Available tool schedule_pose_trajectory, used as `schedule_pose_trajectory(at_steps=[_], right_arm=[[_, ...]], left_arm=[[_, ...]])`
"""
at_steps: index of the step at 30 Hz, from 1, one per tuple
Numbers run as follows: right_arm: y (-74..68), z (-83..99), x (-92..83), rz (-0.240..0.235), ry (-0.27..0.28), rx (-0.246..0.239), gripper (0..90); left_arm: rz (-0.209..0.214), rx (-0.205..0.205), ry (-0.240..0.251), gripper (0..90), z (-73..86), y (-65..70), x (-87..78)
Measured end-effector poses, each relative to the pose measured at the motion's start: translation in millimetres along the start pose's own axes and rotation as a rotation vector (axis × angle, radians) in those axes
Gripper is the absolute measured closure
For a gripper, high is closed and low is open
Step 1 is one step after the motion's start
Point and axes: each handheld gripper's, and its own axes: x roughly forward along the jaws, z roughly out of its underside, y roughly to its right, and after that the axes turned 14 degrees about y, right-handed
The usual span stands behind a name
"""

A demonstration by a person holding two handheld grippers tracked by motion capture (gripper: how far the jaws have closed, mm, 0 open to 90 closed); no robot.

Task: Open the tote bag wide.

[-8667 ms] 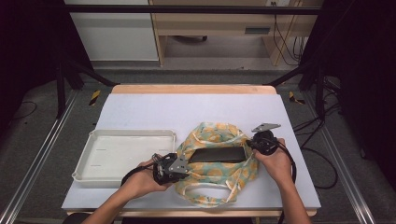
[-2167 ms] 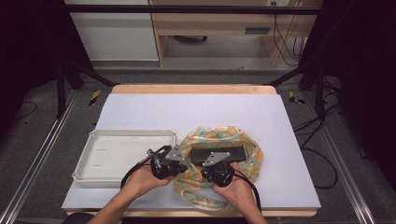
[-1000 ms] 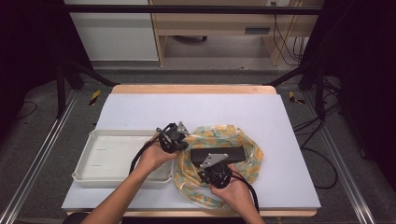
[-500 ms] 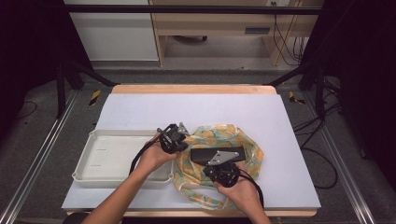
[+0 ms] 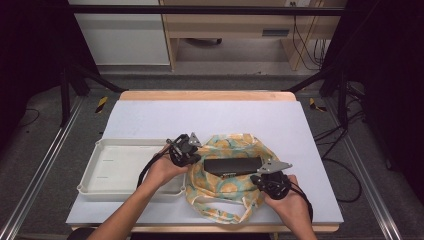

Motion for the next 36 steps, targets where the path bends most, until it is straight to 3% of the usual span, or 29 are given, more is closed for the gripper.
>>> schedule_pose_trajectory(at_steps=[9,20,25,28,33,36], right_arm=[[8.9,18.9,10.7,0.007,-0.061,0.042,90.0],[7.1,0.0,-8.5,-0.002,0.014,0.03,90.0],[15.4,-19.3,-16.2,0.006,0.051,0.005,89.8],[22.2,-31.1,-17.2,0.006,0.052,-0.025,85.5],[34.6,-49.8,-14.6,-0.01,0.042,-0.084,70.6],[39.7,-57.6,-10.5,-0.062,0.032,-0.101,59.3]], left_arm=[[-0.004,-0.003,-0.005,90.0,1.4,-0.6,3.0],[0.004,0.002,0.003,90.0,0.6,1.6,-1.1],[0.006,-0.001,0.007,90.0,1.0,0.2,-2.5],[0.006,-0.001,0.014,90.0,1.2,0.1,-5.0],[0.007,-0.008,0.05,90.0,0.4,0.6,-14.3],[0.007,-0.008,0.069,87.6,-0.4,1.6,-20.1]])
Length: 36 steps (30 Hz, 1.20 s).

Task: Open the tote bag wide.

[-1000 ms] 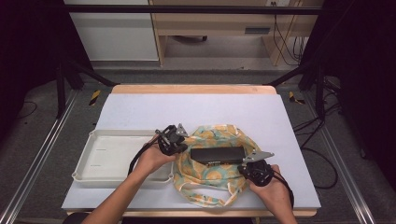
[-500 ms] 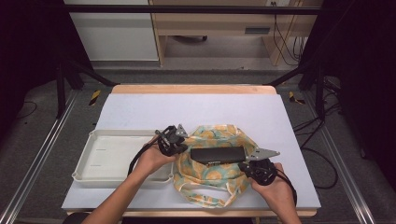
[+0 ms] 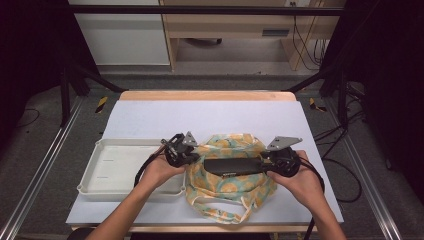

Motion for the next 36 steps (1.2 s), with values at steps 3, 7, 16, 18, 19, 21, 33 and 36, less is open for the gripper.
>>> schedule_pose_trajectory(at_steps=[3,7,16,18,19,21,33,36], right_arm=[[1.4,-4.0,6.3,-0.04,-0.039,-0.051,51.7],[2.9,-5.3,16.1,-0.079,-0.066,-0.102,47.8],[1.5,-8.7,28.1,-0.162,-0.125,-0.162,38.7],[2.3,-8.6,31.1,-0.175,-0.149,-0.171,37.7],[2.8,-8.4,31.5,-0.18,-0.15,-0.176,37.7],[3.2,-8.2,31.8,-0.182,-0.157,-0.181,37.2],[6.0,-12.1,39.0,-0.251,-0.235,-0.27,35.5],[7.8,-12.1,41.2,-0.262,-0.247,-0.282,35.6]], left_arm=[[-0.003,0.004,0.047,83.9,-2.5,1.6,-12.9],[-0.006,0.001,0.086,77.6,-4.2,2.9,-26.1],[-0.031,-0.014,0.138,56.7,-1.6,5.1,-41.5],[-0.046,-0.019,0.129,49.4,1.8,3.1,-44.0],[-0.054,-0.03,0.135,45.9,4.1,1.7,-45.3],[-0.056,-0.037,0.131,39.0,6.0,0.3,-46.7],[-0.145,-0.124,0.125,18.2,44.2,-19.3,-86.1],[-0.171,-0.155,0.13,16.8,53.6,-24.3,-94.8]])
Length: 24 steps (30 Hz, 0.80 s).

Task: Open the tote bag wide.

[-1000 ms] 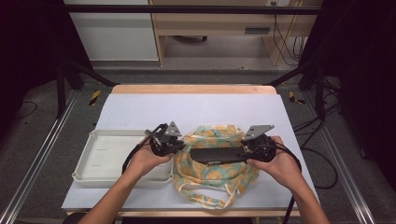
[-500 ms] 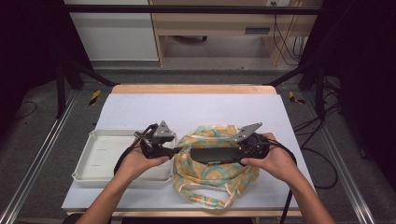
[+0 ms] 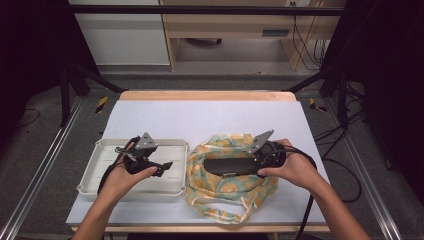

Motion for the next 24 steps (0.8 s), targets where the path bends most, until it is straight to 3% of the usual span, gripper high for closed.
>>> schedule_pose_trajectory(at_steps=[9,24], right_arm=[[9.1,5.0,9.2,-0.035,-0.038,-0.016,34.0],[10.0,5.7,29.9,-0.097,-0.137,-0.042,32.4]], left_arm=[[-0.031,-0.041,-0.002,15.7,8.7,-10.1,-11.7],[-0.009,-0.032,-0.009,15.9,7.9,-7.0,-10.3]])
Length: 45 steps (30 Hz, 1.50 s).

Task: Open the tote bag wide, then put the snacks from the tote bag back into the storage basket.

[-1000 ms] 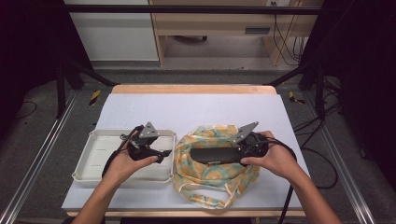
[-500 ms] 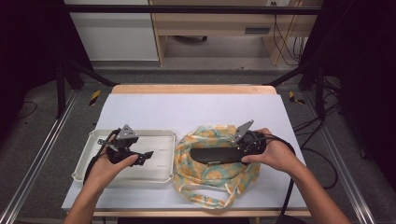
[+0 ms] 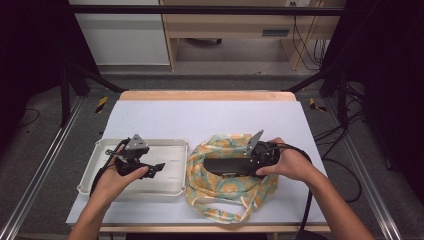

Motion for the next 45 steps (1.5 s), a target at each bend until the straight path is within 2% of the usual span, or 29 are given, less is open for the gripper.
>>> schedule_pose_trajectory(at_steps=[4,16,21,28,30,37,45], right_arm=[[-0.9,-0.4,4.4,-0.013,-0.028,-0.025,33.7],[-1.6,-1.4,9.7,-0.037,-0.054,-0.01,34.8],[-0.9,-3.8,12.2,-0.055,-0.049,0.006,35.5],[0.7,-8.0,16.9,-0.071,-0.057,0.003,36.6],[0.7,-8.1,15.6,-0.085,-0.045,-0.005,38.8],[-2.2,-5.0,11.0,-0.074,-0.03,-0.04,40.7],[-7.3,-4.3,-4.1,-0.044,0.061,-0.069,43.0]], left_arm=[[0.003,0.002,-0.004,16.0,0.1,0.2,0.8],[0.01,0.008,-0.011,16.0,-0.3,3.1,1.8],[0.01,0.005,-0.015,16.0,0.2,2.3,1.9],[0.018,0.01,-0.017,16.0,-0.4,4.4,2.5],[0.019,0.01,-0.017,16.1,-0.4,4.6,2.5],[0.014,0.004,-0.018,16.2,0.1,2.5,1.2],[0.012,0.0,-0.017,16.2,0.2,0.9,0.1]])
